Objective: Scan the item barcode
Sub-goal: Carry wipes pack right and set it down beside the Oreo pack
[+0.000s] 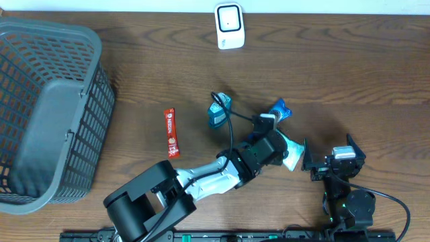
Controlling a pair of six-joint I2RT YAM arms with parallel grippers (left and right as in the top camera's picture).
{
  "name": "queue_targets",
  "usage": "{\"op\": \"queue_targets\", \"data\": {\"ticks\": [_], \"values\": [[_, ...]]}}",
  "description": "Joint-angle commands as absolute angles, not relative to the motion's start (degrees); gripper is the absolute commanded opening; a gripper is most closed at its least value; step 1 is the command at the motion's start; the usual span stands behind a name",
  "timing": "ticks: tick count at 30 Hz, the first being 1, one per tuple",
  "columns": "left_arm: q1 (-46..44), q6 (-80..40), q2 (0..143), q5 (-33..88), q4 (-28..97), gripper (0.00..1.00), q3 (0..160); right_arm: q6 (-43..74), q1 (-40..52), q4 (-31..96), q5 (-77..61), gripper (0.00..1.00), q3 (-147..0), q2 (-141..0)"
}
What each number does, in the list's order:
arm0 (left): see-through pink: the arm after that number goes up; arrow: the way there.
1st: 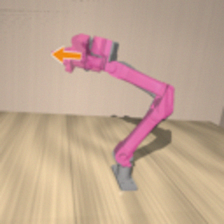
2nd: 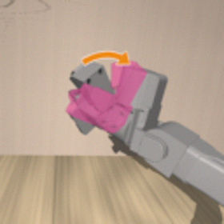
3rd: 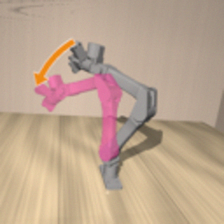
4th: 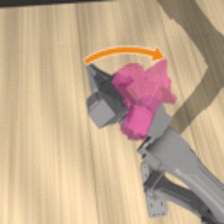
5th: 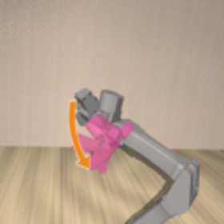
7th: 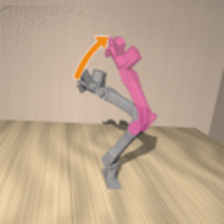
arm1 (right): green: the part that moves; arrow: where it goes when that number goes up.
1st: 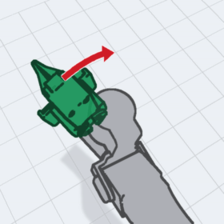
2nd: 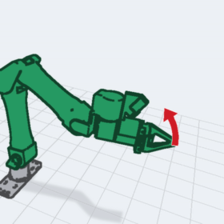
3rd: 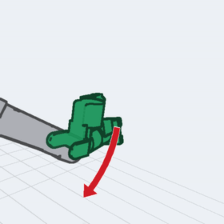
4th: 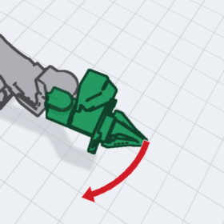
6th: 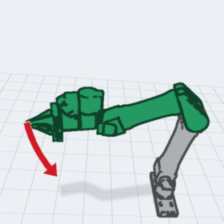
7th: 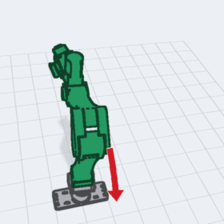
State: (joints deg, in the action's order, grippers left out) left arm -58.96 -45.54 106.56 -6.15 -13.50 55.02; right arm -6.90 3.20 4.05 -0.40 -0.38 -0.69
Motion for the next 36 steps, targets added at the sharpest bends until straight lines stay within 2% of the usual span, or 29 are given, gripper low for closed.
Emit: {"op": "queue_targets", "data": {"ticks": [1,2,5,23,36], "values": [[-59.22,-43.64,107.04,-6.46,-14.31,0.84,56.29,-6.46,2.98,4.29,-0.34,0.99,-0.34,-0.38],[-59.22,-43.22,107.04,-6.48,-14.31,0.89,56.31,-6.46,2.98,4.29,-0.34,0.99,-0.34,-0.38],[-59.22,-41.82,106.94,-6.44,-14.22,0.98,56.71,-6.46,2.98,4.29,-0.34,0.99,-0.34,-0.38],[-59.20,-26.48,97.95,-5.58,-12.38,1.00,58.22,-6.46,2.98,4.29,-0.34,0.99,-0.34,-0.38],[-57.14,-9.45,81.73,-25.41,0.49,1.00,69.78,-6.46,2.98,4.29,-0.34,0.99,-0.34,-0.38]]}}
